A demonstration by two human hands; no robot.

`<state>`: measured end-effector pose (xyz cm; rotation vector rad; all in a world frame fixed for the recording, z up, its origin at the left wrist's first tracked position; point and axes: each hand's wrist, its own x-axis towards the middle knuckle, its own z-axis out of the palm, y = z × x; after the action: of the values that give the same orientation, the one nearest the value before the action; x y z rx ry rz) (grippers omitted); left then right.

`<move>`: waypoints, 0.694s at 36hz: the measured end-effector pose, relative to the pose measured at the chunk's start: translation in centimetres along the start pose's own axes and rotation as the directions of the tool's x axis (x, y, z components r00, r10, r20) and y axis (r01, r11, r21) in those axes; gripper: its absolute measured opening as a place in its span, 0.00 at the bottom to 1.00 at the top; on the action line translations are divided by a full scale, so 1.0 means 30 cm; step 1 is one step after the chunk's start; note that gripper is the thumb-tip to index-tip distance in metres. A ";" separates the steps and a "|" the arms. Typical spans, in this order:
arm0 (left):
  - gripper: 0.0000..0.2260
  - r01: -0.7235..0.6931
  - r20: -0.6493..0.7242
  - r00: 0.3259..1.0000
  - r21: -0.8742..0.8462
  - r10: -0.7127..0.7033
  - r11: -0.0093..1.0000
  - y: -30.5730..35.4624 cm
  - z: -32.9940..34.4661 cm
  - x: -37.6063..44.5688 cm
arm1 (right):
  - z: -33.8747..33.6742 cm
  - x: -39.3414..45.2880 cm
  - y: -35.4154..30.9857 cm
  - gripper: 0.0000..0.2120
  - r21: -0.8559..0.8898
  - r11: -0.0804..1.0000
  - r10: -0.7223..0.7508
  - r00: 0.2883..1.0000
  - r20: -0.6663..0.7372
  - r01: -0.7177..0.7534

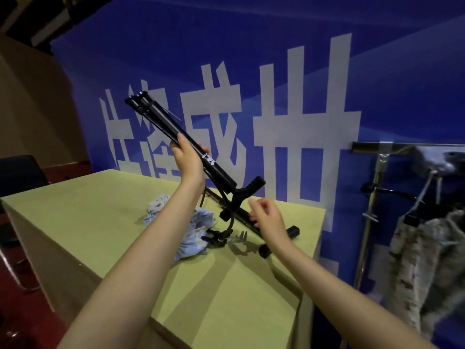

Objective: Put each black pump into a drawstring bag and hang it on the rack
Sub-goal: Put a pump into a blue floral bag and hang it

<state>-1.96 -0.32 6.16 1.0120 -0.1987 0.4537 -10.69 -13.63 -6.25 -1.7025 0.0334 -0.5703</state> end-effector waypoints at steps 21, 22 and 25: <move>0.15 0.199 0.079 0.979 -0.131 -0.190 0.971 -0.216 -0.224 0.004 | 0.225 0.167 0.082 0.18 -0.010 0.999 0.052 0.962 0.269 -0.051; 0.13 0.213 0.050 0.977 -0.175 -0.207 0.961 -0.233 -0.229 0.011 | 0.230 0.167 0.092 0.16 -0.011 1.000 0.028 0.969 0.246 -0.026; 0.10 0.201 -0.020 0.976 -0.284 -0.216 0.938 -0.272 -0.244 0.038 | 0.229 0.160 0.097 0.15 -0.063 0.997 -0.034 0.981 0.192 0.047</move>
<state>2.42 2.58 -3.54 0.7324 -0.1044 0.2480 -3.00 -9.56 -7.96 -1.8201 -0.1210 -0.4373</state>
